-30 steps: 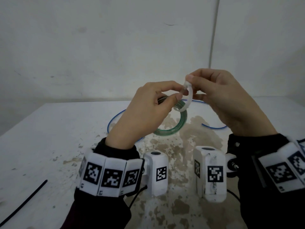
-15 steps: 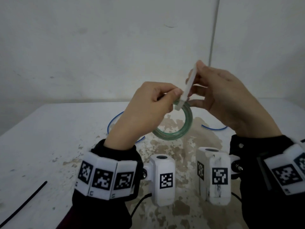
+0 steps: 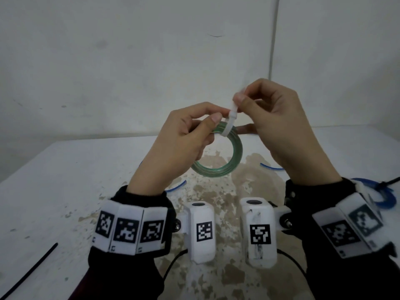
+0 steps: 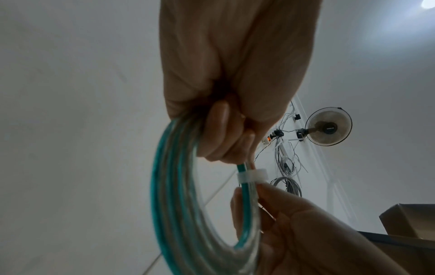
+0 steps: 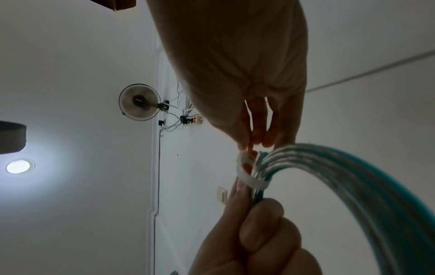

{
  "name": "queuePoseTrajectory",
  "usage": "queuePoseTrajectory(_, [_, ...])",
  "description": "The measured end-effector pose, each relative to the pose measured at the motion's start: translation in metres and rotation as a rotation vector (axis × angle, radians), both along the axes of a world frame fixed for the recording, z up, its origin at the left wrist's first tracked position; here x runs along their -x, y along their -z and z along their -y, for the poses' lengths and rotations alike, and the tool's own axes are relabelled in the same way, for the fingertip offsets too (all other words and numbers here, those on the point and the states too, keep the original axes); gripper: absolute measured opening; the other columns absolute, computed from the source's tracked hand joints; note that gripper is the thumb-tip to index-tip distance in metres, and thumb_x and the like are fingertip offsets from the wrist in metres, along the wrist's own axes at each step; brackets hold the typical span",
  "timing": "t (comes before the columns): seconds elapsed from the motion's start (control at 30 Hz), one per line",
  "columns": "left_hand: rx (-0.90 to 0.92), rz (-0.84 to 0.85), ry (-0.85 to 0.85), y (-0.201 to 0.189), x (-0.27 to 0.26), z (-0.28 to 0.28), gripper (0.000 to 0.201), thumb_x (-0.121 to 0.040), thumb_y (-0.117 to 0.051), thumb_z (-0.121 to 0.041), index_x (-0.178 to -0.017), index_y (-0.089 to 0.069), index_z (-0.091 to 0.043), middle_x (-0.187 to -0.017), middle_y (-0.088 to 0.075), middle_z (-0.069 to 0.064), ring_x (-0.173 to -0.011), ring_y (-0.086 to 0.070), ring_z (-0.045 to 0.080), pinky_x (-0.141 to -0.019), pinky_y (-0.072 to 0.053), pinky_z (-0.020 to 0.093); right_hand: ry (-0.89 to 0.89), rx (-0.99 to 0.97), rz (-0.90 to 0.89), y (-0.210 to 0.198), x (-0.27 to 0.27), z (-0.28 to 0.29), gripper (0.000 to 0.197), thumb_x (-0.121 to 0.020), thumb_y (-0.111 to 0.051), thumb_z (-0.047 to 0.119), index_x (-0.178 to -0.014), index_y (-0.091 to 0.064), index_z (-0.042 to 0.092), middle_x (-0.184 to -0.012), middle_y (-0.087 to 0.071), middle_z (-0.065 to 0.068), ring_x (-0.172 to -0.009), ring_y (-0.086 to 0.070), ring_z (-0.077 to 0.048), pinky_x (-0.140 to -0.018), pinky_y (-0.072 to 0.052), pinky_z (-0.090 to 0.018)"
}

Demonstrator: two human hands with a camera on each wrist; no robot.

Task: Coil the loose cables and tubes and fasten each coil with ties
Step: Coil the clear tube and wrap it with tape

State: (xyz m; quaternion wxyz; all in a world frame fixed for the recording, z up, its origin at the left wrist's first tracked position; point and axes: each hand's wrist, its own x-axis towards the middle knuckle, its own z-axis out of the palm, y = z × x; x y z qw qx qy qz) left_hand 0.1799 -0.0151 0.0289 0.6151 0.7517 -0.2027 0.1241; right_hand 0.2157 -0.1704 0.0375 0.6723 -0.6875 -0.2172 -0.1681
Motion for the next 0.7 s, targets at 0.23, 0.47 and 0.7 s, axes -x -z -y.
queuePoseTrajectory(0.23, [-0.03,-0.023,0.005,0.0,0.003,0.014,0.026,-0.1,-0.045,-0.017,-0.1,-0.069,-0.007,-0.052,-0.032,-0.003,-0.048,-0.021,0.013,-0.044,-0.019,0.023,0.086,-0.097,-0.033,-0.003,-0.001,0.008,0.015,-0.094,-0.056,0.013,-0.079,-0.057,0.013,-0.081,-0.059,0.0,-0.068,-0.061,-0.009,-0.049,-0.051,-0.021])
queuePoseTrajectory(0.47, [0.11,-0.088,-0.041,0.002,-0.001,0.008,0.025,-0.1,-0.045,-0.015,-0.093,-0.067,-0.008,-0.051,-0.03,-0.001,-0.042,-0.018,0.009,-0.04,-0.019,0.019,-0.141,0.1,-0.095,-0.009,0.01,0.01,0.007,-0.088,-0.064,0.011,-0.082,-0.062,0.009,-0.073,-0.067,-0.003,-0.067,-0.064,-0.01,-0.059,-0.053,-0.023])
queuePoseTrajectory(0.7, [0.112,-0.08,-0.042,-0.003,0.002,0.009,0.026,-0.093,-0.056,-0.025,-0.071,-0.068,-0.02,-0.047,-0.029,-0.004,-0.041,-0.019,0.01,-0.04,-0.02,0.017,-0.158,0.081,-0.015,-0.006,0.008,0.003,0.015,-0.088,-0.064,0.009,-0.076,-0.055,0.011,-0.075,-0.062,-0.002,-0.069,-0.064,-0.011,-0.056,-0.052,-0.025])
